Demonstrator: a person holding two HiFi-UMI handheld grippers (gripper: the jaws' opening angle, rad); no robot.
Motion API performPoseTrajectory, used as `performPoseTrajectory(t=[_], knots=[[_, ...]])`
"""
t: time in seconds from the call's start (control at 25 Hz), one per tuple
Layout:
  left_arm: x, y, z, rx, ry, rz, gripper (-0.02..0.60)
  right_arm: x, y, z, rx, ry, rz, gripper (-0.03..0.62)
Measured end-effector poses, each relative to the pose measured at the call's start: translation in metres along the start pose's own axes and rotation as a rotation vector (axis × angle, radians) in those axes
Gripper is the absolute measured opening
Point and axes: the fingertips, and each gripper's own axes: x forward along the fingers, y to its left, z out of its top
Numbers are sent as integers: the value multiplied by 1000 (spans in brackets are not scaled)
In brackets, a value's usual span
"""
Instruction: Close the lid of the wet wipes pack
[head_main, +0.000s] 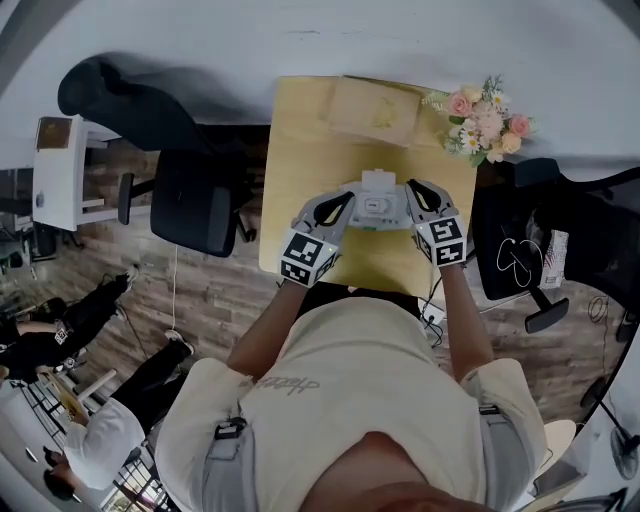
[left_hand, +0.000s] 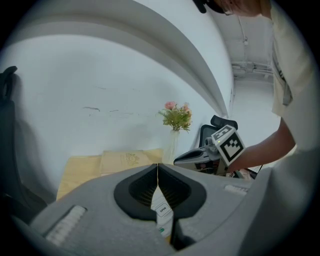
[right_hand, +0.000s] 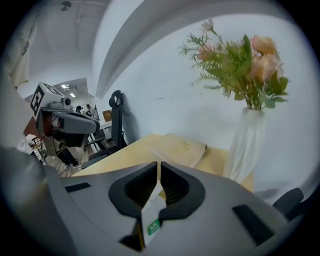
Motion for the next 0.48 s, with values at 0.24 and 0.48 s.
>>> performPoseTrajectory(t=[0.24, 0.48], knots=[[3, 8, -4, -3, 23, 7, 18, 37, -8, -17, 8, 57, 42, 8], [0, 15, -9, -17, 33, 20, 18, 62, -7, -45, 36, 157, 90, 55]])
